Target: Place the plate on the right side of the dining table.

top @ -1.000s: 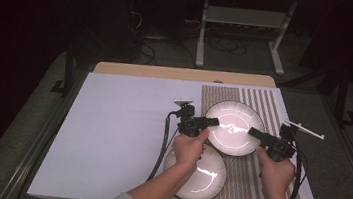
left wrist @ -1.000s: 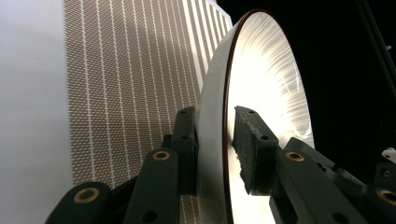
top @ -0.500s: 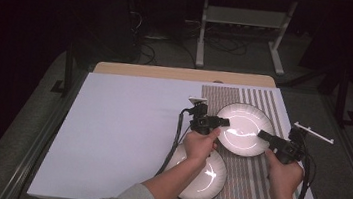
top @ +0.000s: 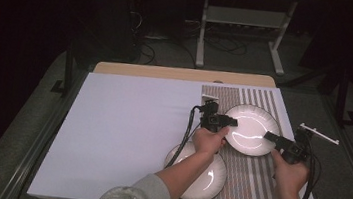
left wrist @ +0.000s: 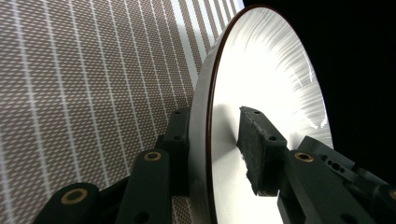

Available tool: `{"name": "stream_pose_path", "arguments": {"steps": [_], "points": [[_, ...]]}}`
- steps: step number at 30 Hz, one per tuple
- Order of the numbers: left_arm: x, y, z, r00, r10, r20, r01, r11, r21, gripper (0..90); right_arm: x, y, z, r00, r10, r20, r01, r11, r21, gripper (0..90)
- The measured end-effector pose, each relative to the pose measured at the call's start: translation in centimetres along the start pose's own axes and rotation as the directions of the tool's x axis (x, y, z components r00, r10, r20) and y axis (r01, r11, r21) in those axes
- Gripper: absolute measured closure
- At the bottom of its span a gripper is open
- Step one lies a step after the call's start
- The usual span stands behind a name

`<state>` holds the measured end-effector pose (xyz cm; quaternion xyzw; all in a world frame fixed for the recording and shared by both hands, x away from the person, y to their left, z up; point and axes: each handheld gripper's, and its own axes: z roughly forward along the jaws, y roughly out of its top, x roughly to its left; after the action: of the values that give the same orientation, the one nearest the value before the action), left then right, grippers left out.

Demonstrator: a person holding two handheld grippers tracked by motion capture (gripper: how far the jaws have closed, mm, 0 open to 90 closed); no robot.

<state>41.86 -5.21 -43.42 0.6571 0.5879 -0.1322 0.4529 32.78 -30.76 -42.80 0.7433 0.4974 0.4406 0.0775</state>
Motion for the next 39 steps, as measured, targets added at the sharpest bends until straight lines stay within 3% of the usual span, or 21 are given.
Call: {"name": "stream_pose_path", "arguments": {"steps": [2, 6, 10, 15, 20, 28, 36, 39], "points": [[-0.1, 0.1, 0.4, 1.0, -0.001, -0.004, 0.001, 1.0, 0.004, 63.9, -0.4, 0.1, 0.2, 0.9999, -0.005, 0.012, 0.005, 1.0, -0.003, 66.1], [-0.5, 0.3, 1.4, 0.9989, 0.042, -0.022, -0.041, 0.9987, 0.031, 62.4, -1.0, 0.2, 0.3, 0.9995, 0.013, 0.029, -0.013, 1.0, 0.002, 66.1], [-0.5, 0.4, 1.7, 0.9979, 0.057, -0.032, -0.056, 0.9979, 0.032, 61.7, -1.3, 0.2, 0.4, 0.9992, 0.02, 0.035, -0.02, 1.0, 0.003, 66.0], [-0.5, 0.4, 2.2, 0.9968, 0.06, -0.053, -0.057, 0.9971, 0.05, 60.7, -1.6, 0.1, 0.9, 0.9987, 0.011, 0.049, -0.012, 1.0, 0.021, 64.9], [-0.8, 0.4, 2.5, 0.9917, 0.1, -0.082, -0.095, 0.9937, 0.06, 59.9, -1.8, 0.1, 1.2, 0.998, 0.007, 0.063, -0.009, 1.0, 0.03, 64.0], [-0.8, 0.5, 2.6, 0.9893, 0.108, -0.098, -0.102, 0.9928, 0.063, 58.0, -1.6, 0.0, 1.3, 0.9968, -0.02, 0.077, 0.018, 0.999, 0.036, 63.3], [-1.3, 0.5, 2.9, 0.9754, 0.182, -0.124, -0.173, 0.9816, 0.08, 55.6, -1.7, 0.1, 1.3, 0.9967, -0.023, 0.078, 0.02, 0.999, 0.036, 60.8], [-1.3, 0.6, 2.9, 0.9745, 0.184, -0.128, -0.174, 0.981, 0.085, 55.1, -1.8, 0.1, 1.4, 0.9966, -0.021, 0.08, 0.018, 0.999, 0.04, 60.7]]}}
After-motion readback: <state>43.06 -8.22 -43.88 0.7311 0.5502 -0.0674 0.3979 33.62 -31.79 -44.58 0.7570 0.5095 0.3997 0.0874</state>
